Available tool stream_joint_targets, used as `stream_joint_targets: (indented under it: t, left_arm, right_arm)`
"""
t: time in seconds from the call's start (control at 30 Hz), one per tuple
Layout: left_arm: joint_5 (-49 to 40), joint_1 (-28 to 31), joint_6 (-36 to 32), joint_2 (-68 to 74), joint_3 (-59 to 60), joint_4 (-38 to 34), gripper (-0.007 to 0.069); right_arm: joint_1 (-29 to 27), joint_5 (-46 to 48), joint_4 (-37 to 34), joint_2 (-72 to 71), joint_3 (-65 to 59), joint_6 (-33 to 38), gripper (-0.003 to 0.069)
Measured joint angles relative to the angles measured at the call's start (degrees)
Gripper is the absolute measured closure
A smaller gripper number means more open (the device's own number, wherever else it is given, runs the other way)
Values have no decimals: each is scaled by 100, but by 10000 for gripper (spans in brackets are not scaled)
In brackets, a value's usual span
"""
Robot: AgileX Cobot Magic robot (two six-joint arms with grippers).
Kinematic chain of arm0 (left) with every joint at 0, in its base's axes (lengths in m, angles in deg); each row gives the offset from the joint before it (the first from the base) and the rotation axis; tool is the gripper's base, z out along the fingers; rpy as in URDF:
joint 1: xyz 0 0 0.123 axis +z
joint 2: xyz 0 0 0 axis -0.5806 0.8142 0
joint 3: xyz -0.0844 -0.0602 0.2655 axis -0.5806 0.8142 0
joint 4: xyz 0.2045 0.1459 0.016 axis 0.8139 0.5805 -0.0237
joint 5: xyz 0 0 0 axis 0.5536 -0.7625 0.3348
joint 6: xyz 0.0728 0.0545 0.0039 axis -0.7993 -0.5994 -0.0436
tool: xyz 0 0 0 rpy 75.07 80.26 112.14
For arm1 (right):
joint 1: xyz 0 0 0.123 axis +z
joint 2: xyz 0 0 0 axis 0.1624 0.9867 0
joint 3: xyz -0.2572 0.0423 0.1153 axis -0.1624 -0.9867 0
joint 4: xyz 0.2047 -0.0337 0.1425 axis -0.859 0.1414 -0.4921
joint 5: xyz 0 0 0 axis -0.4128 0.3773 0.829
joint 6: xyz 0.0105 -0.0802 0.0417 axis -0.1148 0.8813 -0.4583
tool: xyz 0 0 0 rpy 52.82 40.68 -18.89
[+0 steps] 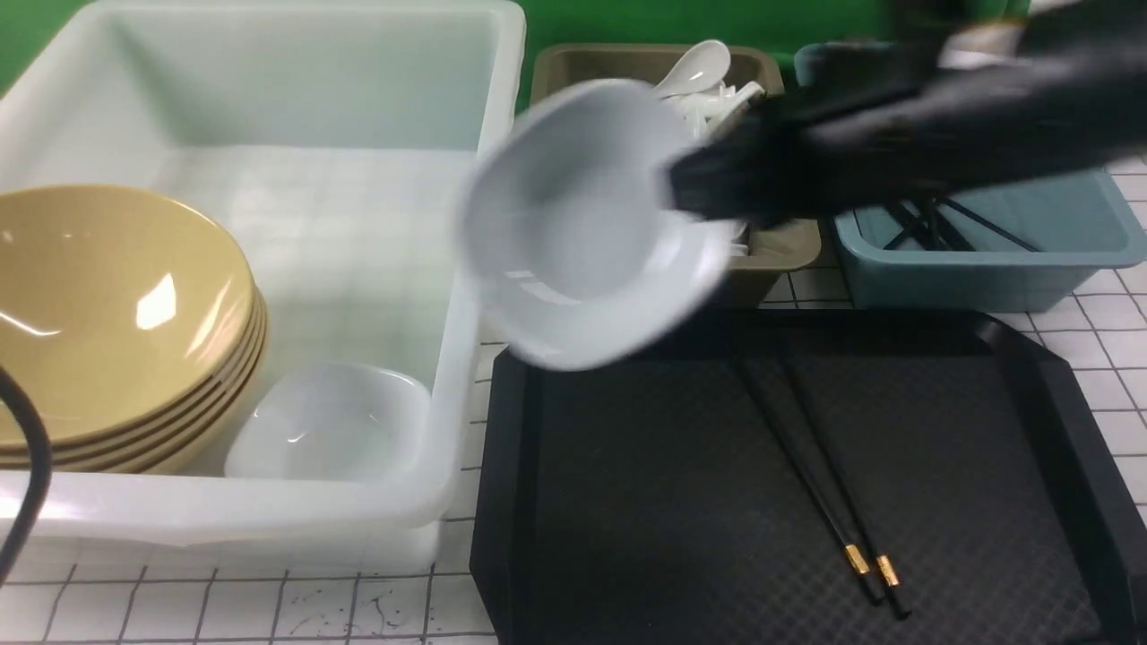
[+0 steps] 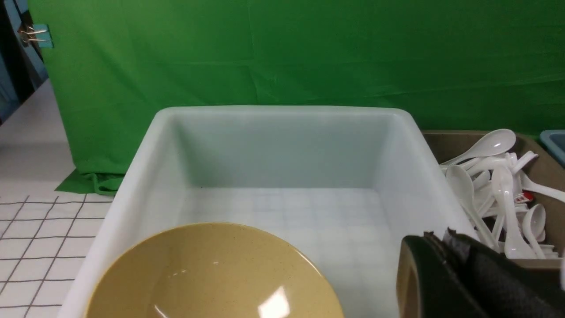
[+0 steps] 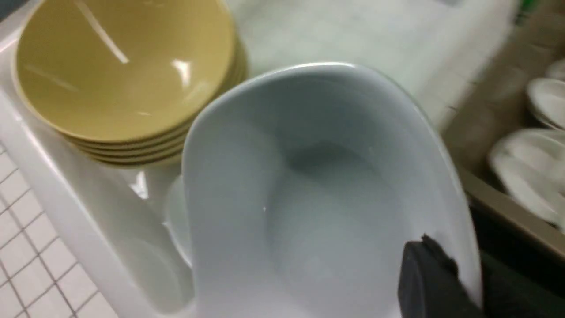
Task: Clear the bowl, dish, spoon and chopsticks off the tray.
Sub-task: Use the right arm to put the plate into the large storage box on the left, then use the right arm to grab a chopstick
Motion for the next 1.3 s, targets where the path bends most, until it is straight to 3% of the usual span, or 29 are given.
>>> stream_joint_targets:
  t: [0.07,0.27,0.4,0.5,0.57,0.67,0.77,0.87,0.9,1.1,1.3]
  left_arm:
    - [0,0,0,0,0,-35,636]
    - [-66,0,0,0,0,-22,636]
    - [-80,0,0,-5,0,73,636]
    - [-85,0,0,-5,0,172,636]
    - [-85,0,0,-5,0,274,636]
    - [-91,0,0,-5,0,334,636]
    - [-157,-4,0,-5,2,389,636]
    - [-172,-24,0,-5,23,389,636]
    - [-172,-55,0,-5,75,389,636]
    - [13,-145,0,-5,668,389,636]
    - [659,-220,0,-5,1307,379,636]
  right_arm:
    - [294,21,310,504,523,-296,591]
    - [1110,962,2545,2456,2755,-2231,583]
    - [1348,1920,2973,3327,4039,-2675,539]
    - [1386,2609,3026,3736,4757,-2701,440]
    - [1390,3060,3064,3811,5149,-2620,321]
    - [1353,3347,3077,3638,5249,-2260,232]
    - [1013,3572,3012,2840,4515,-1744,159]
    - [675,3567,3019,2257,3745,-1609,153]
    - [249,3553,3049,1812,3012,-1556,155]
    - [-1240,2977,3160,918,-447,-1695,249]
    - [-1465,1539,3053,926,-1949,-2081,337]
